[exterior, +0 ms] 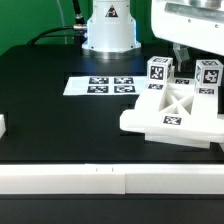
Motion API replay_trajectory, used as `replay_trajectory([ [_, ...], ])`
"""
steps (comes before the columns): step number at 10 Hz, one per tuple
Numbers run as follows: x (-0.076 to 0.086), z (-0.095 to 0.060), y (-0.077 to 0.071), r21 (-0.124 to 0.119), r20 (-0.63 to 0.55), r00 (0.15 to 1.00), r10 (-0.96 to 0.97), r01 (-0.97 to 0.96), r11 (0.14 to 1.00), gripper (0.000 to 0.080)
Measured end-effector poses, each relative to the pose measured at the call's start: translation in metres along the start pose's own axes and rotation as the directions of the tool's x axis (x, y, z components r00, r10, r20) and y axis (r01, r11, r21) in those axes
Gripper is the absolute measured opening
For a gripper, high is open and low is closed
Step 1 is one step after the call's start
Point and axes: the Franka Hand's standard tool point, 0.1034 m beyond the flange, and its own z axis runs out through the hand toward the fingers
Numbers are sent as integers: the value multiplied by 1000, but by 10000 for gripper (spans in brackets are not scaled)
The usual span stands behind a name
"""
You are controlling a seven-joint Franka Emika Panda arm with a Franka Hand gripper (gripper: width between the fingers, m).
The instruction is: Assemble chair
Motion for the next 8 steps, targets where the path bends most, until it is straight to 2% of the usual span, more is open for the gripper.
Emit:
replay_trajectory([
  [3,-6,3,-3,-9,-20,957,-291,291,957,648],
  [6,-9,4,-4,-28,-21,854,-520,519,854,648],
  [8,-9,4,-4,-31,-17,775,-632,631,775,648],
])
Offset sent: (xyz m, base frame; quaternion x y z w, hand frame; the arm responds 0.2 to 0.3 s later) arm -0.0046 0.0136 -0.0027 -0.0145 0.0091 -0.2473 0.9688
